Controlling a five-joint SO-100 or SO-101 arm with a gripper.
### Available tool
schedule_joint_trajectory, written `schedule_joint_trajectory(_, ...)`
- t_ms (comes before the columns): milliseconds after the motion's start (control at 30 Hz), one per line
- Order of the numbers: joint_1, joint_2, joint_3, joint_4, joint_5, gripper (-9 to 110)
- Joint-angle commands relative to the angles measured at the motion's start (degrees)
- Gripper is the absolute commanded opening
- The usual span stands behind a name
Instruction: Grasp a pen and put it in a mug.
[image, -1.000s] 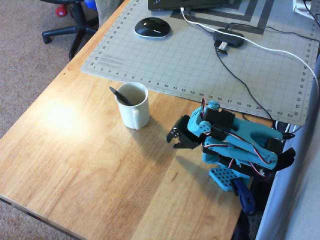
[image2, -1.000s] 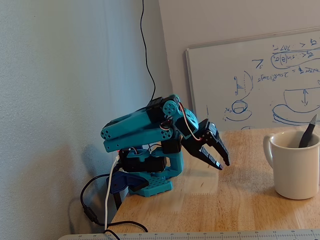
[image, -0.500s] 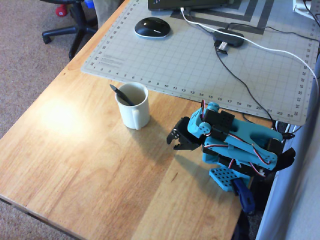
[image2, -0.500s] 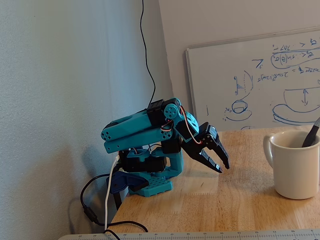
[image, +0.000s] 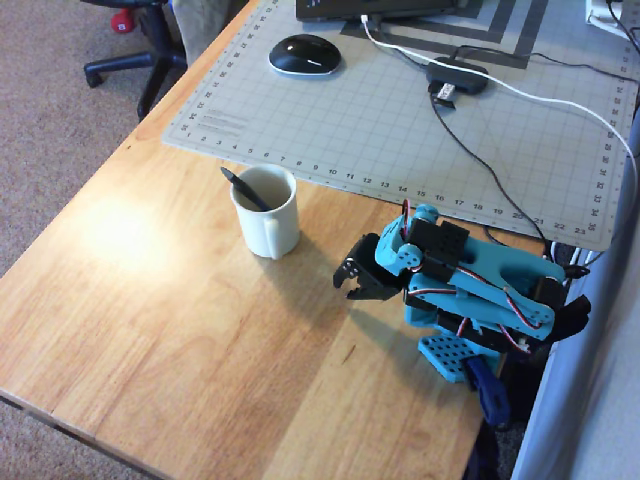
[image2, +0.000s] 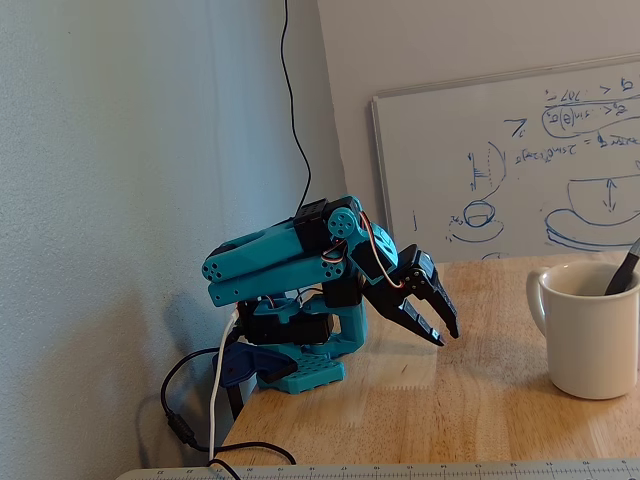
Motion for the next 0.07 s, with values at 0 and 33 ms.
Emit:
schedule_joint_trajectory(0, 0.09, 1.23, -0.88, -0.53, -0.35, 7)
schedule_joint_trajectory(33, 0.09, 1.23, -0.88, -0.53, -0.35, 7)
